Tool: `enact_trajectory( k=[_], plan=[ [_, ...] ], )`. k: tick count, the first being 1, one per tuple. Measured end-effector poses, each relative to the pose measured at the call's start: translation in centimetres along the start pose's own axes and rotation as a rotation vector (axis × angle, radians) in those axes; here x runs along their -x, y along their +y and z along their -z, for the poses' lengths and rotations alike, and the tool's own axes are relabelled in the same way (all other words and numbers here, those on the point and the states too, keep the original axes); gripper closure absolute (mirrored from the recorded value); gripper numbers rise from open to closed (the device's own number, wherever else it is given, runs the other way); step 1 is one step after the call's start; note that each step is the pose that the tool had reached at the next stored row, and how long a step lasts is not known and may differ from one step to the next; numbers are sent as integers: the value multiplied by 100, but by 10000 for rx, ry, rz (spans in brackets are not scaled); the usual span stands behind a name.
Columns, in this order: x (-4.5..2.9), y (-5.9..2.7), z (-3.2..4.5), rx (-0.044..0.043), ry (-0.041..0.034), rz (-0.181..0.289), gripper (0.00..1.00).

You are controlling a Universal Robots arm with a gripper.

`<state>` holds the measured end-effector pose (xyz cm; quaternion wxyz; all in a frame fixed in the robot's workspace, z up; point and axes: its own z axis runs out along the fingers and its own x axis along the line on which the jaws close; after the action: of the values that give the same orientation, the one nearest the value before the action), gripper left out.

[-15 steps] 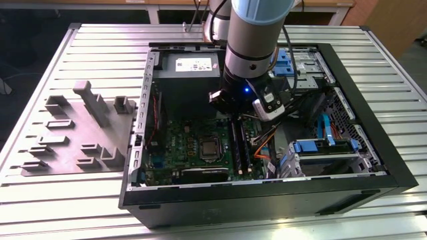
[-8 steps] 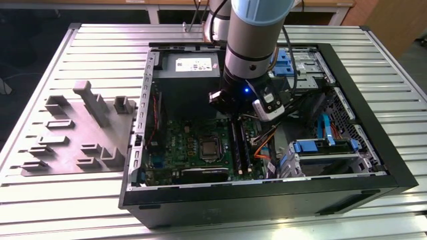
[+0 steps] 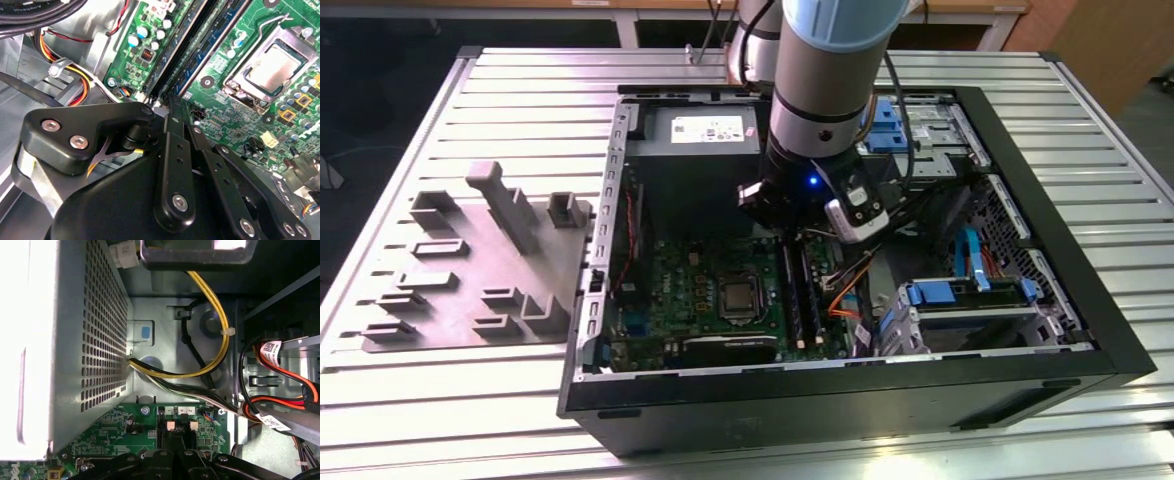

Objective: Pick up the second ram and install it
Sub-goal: 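Press down the second ram until it locks into place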

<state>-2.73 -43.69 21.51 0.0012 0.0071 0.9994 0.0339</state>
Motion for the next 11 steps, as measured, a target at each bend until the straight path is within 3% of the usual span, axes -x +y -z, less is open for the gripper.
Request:
enact_trajectory(
  k=[2,5,11],
  plan=[
    [2,6,36,31,-11,0,90],
    [0,8,108,5,-1,0,90],
    [0,-23,117,1,0,0,90]
  ],
)
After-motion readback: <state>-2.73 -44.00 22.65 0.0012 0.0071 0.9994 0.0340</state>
